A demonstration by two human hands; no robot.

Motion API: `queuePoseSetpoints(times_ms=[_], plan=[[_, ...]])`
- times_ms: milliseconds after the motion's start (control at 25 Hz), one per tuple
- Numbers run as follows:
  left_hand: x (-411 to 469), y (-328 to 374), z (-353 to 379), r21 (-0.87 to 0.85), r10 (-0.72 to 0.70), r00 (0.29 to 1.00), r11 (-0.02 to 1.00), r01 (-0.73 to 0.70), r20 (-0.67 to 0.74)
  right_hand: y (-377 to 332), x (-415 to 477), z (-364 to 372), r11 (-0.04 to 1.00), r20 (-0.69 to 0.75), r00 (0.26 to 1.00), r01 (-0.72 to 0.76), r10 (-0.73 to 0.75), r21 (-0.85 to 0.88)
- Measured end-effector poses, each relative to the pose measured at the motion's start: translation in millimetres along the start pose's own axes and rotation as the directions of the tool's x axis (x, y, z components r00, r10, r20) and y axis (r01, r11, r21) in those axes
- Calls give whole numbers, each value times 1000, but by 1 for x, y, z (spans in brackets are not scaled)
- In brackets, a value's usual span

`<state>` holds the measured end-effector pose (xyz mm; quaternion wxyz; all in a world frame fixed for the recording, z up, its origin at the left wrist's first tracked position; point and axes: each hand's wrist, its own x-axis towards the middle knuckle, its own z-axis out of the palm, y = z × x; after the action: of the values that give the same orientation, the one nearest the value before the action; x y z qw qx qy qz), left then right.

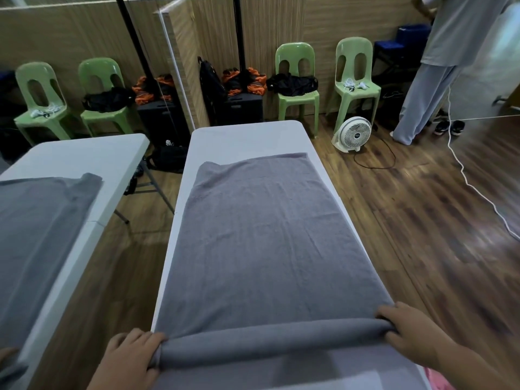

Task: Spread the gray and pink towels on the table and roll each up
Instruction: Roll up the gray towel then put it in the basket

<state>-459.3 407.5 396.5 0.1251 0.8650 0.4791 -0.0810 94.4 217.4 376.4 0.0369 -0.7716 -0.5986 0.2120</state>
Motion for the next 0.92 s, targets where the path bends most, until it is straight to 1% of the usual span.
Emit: queuePoseSetpoints(times_ms=[40, 80, 120, 160, 200, 240, 280, 320, 360, 400, 440, 480, 520, 560, 600, 640, 680, 760, 840, 920], plan=[[-3, -1, -5, -18, -11, 1000, 1000, 11, -20, -1, 0, -8, 996, 89, 996, -21, 14, 83], [-5, -4, -7, -54, -38, 998, 998, 36, -42, -1, 4, -14, 992, 129, 992, -28, 13, 120], [-6, -4, -11, -87, -81, 997, 993, 80, -8, 0, 9, -20, 993, 133, 991, -31, 15, 116], [-6, -6, -12, -67, -97, 994, 993, 101, 53, 0, 14, -23, 995, 117, 993, -30, 19, 92], [-5, -12, -11, -61, -108, 994, 992, 107, 2, -1, 19, -24, 999, 93, 995, -31, 27, 43], [-4, -14, -9, -70, -124, 989, 990, 119, -75, -4, 24, -24, 999, 25, 1000, -7, 8, -37], [-3, -13, -4, -35, -106, 978, 994, 101, -179, -8, 26, -19, 990, -80, 995, 50, -61, -135], [-2, -7, 1, 27, -50, 963, 998, 59, -263, -11, 26, -10, 972, -164, 974, 125, -159, -200], [0, 1, 8, 88, 39, 959, 996, -15, -280, -18, 21, -1, 957, -170, 958, 191, -231, -219], [0, 8, 16, 133, 107, 965, 988, -77, -240, -24, 16, 10, 941, -136, 950, 244, -281, -236], [0, 12, 24, 155, 141, 972, 981, -112, -187, -27, 11, 22, 928, -120, 944, 271, -308, -255], [0, 14, 31, 162, 113, 985, 983, -91, -134, -27, 9, 34, 927, -121, 940, 281, -318, -250], [4, 13, 39, 157, 81, 987, 986, -60, -136, -26, 9, 40, 932, -135, 941, 272, -310, -240], [6, 16, 34, 129, 19, 993, 992, -4, -113, -26, 11, 42, 941, -165, 942, 255, -294, -222], [9, 16, 30, 97, -13, 995, 995, 23, -99, -28, 14, 38, 949, -195, 942, 229, -272, -219], [13, 16, 24, 69, -34, 995, 997, 40, -97, -32, 16, 31, 952, -194, 948, 209, -253, -223], [16, 13, 22, 55, -22, 993, 998, 29, -118, -35, 17, 23, 959, -179, 960, 174, -216, -226], [19, 7, 11, 14, -29, 993, 999, 31, -117, -37, 15, 9, 969, -66, 984, 152, -167, -197], [14, -6, 6, -60, -48, 998, 997, 45, -49, -36, 12, -1, 994, 68, 995, 83, -78, -76], [17, -21, 1, -73, -120, 993, 990, 119, -6, -35, 17, -5, 999, 131, 991, 32, -36, 28]])
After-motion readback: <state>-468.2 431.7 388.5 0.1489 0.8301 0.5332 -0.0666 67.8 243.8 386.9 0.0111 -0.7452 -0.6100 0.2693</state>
